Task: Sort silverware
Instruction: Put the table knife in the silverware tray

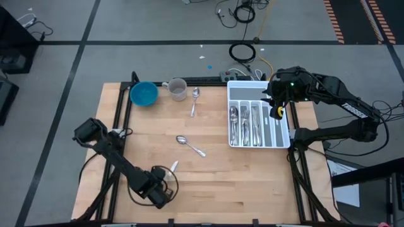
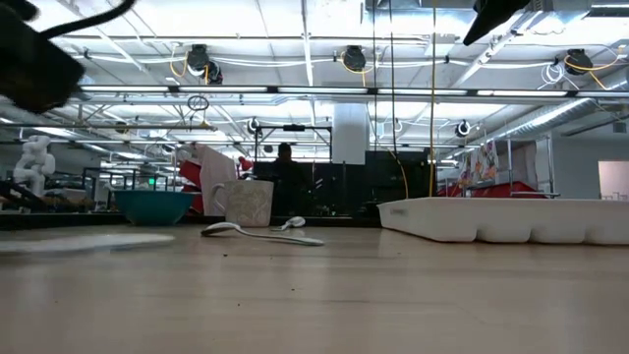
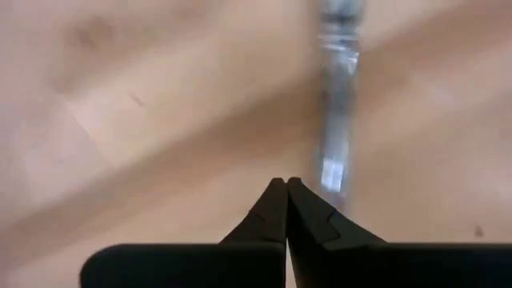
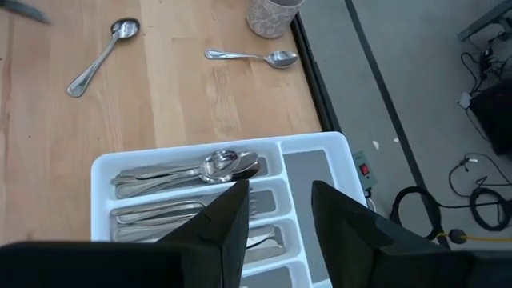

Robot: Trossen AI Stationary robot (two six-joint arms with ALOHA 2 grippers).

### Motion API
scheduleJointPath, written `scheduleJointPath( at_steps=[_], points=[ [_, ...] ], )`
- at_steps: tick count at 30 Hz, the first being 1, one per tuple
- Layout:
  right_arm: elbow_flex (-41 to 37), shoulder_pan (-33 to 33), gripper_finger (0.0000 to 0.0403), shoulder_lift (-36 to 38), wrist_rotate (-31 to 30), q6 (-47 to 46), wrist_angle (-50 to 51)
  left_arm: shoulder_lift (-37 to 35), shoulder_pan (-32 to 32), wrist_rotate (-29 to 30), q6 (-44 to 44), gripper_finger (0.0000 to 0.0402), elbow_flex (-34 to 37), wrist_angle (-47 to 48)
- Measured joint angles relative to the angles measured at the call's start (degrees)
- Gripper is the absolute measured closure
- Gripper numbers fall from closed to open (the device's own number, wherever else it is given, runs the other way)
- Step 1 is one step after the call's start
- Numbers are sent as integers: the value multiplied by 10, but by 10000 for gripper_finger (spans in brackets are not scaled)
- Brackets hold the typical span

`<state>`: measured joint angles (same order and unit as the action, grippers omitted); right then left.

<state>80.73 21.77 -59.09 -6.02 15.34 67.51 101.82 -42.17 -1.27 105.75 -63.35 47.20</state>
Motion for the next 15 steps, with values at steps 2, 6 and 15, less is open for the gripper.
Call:
scheduleJointPath(
  at_steps=[2,6,15],
  points=[
    [0,0,273,0,0,6,0,-17,14,16,-7,401,-4,14],
    [0,0,273,0,0,8,0,-47,53,47,-38,401,-6,24],
    [0,0,273,0,16,5,2,-66,152,56,-150,380,-7,-51]
  ],
)
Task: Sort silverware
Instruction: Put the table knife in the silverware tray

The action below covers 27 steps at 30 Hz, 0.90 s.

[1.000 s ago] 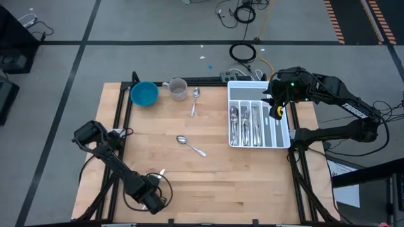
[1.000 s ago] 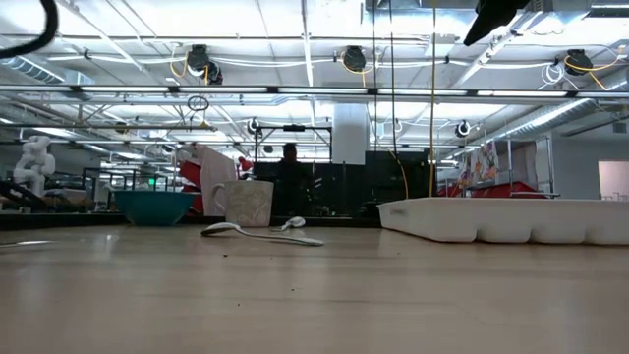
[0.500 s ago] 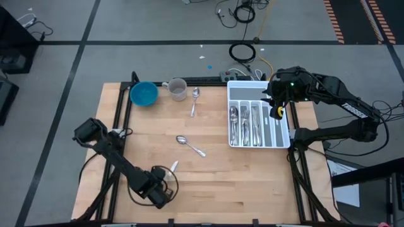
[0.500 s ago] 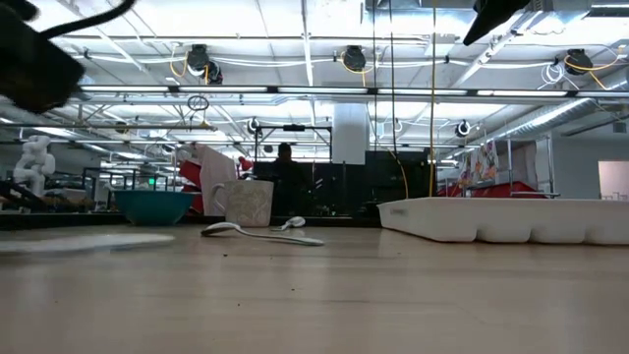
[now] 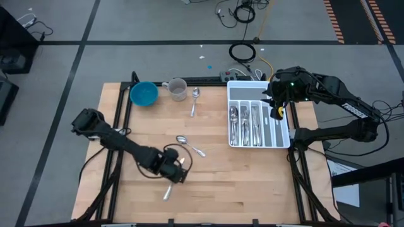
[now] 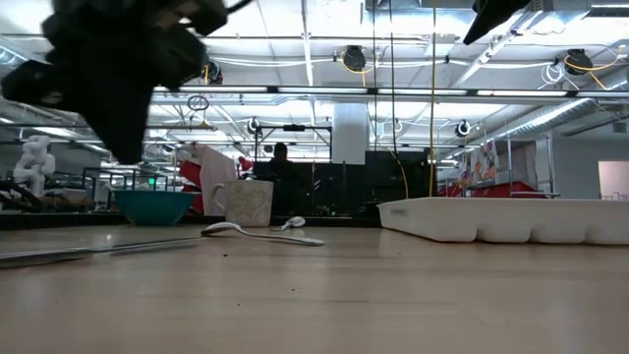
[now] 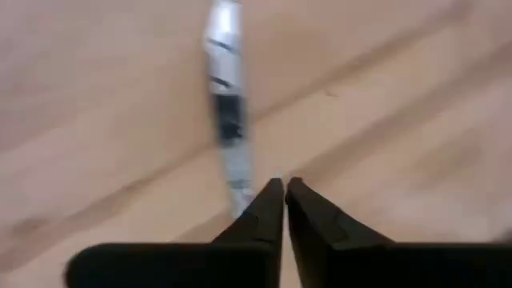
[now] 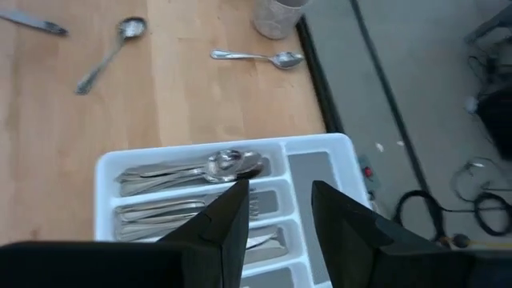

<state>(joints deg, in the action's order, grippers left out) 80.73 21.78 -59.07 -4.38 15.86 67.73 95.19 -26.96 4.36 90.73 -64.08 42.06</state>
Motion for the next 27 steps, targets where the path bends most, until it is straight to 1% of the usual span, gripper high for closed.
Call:
scheduleJointPath(
  at_steps=[2,4,9,13,19,27],
  points=[
    [0,0,273,0,17,-1,1,4,10,-34,-24,359,-1,-23],
    [0,0,273,0,19,-2,4,4,11,-56,-28,334,0,-29],
    [0,0,273,0,19,-1,15,4,2,-50,-46,273,-1,-19],
    [0,0,273,0,33,2,15,26,4,-47,-42,236,-1,-26],
    [0,0,273,0,34,1,15,68,12,-52,-42,203,-1,-26],
    [0,0,273,0,36,1,15,98,46,-59,-43,182,-1,-36]
  ],
)
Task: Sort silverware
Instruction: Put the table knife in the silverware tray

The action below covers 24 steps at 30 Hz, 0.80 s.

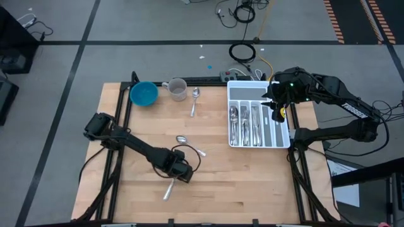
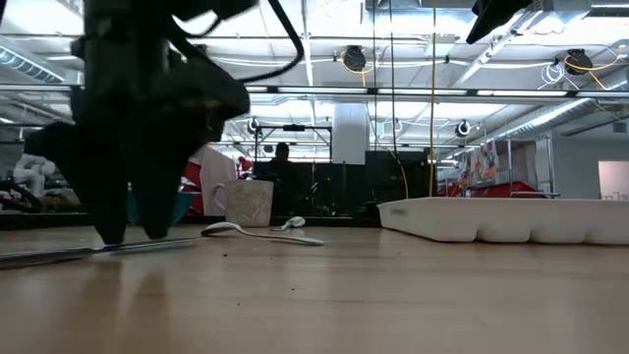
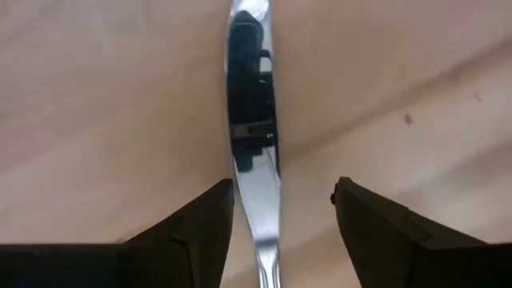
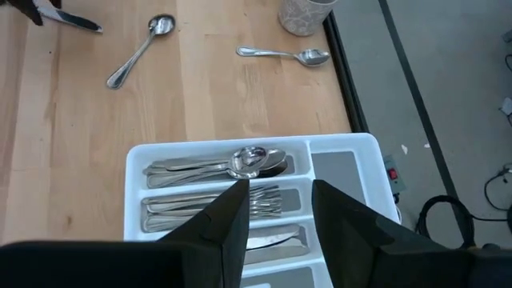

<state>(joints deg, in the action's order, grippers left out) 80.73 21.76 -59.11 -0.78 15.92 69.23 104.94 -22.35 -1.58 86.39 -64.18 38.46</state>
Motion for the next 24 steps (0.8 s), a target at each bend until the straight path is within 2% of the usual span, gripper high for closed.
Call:
scheduleJointPath(
  at_steps=[11,15,19,24],
  points=[
    [0,0,273,0,11,0,0,34,19,-4,-31,182,-4,10],
    [0,0,273,0,11,0,9,60,18,-21,-55,196,-8,14],
    [0,0,273,0,9,0,16,68,22,-28,-72,248,-9,20],
    [0,0,273,0,9,0,19,68,25,-5,-110,351,-8,23]
  ],
)
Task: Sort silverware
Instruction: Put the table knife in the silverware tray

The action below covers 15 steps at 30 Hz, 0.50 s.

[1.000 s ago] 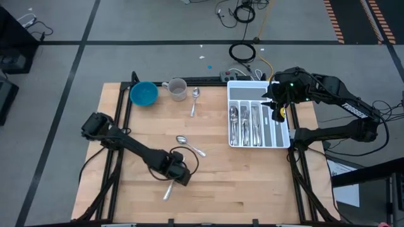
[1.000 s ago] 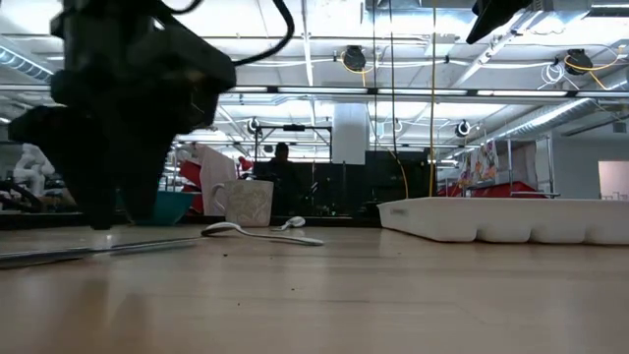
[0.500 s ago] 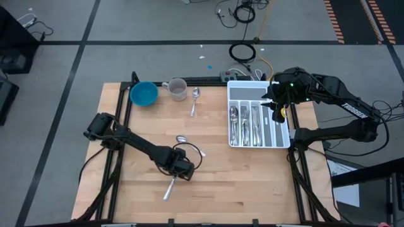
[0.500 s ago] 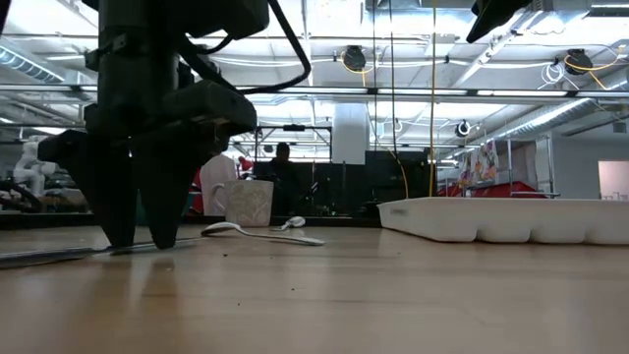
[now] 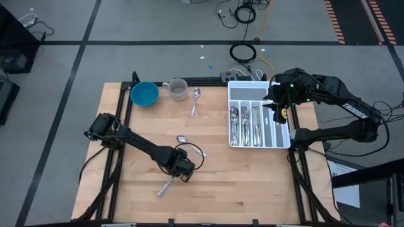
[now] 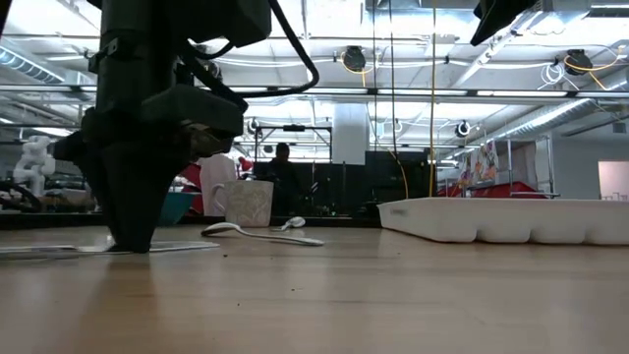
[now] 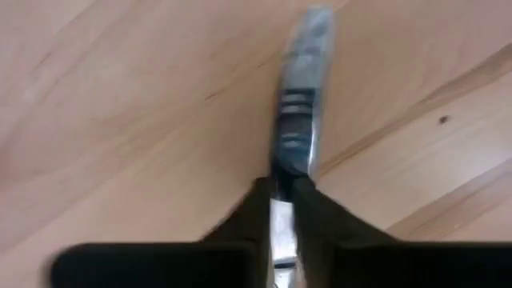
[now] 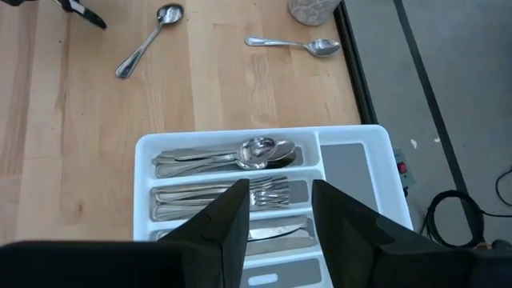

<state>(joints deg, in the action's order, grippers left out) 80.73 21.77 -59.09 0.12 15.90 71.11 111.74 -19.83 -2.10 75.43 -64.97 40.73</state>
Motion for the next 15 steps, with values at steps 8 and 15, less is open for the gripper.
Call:
scheduleJointPath(
  at_steps=[8,15],
  points=[
    [0,0,273,0,-1,-2,2,-9,1,9,-10,398,-2,7],
    [0,0,273,0,-1,-2,1,-37,15,46,-25,400,-21,47]
  ],
)
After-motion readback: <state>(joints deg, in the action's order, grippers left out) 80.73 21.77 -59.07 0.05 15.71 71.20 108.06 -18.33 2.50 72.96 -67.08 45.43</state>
